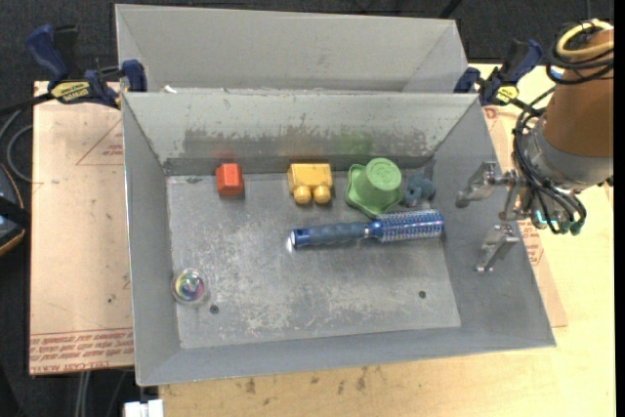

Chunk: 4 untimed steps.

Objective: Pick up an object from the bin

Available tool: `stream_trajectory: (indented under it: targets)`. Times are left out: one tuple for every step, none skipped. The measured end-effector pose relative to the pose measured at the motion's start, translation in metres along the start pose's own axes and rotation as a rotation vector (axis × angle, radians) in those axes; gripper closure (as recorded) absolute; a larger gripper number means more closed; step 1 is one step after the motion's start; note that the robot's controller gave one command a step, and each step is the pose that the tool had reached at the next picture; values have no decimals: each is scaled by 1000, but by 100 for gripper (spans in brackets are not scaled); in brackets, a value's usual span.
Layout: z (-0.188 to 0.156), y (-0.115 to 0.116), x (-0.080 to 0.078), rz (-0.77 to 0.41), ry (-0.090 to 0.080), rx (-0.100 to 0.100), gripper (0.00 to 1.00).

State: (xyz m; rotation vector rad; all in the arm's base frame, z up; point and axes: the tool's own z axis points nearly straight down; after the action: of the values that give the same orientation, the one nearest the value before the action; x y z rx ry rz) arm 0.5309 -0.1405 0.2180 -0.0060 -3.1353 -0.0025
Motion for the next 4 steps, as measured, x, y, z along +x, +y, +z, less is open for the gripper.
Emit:
stream_trajectory:
  targets:
    - [135,64,-55,-85,-13,2,0]
    - [117,69,-58,-346,-11,2,0]
    - [118,91,-59,-636,-9,3,0]
    - [142,119,-69,-795,-10,10,0]
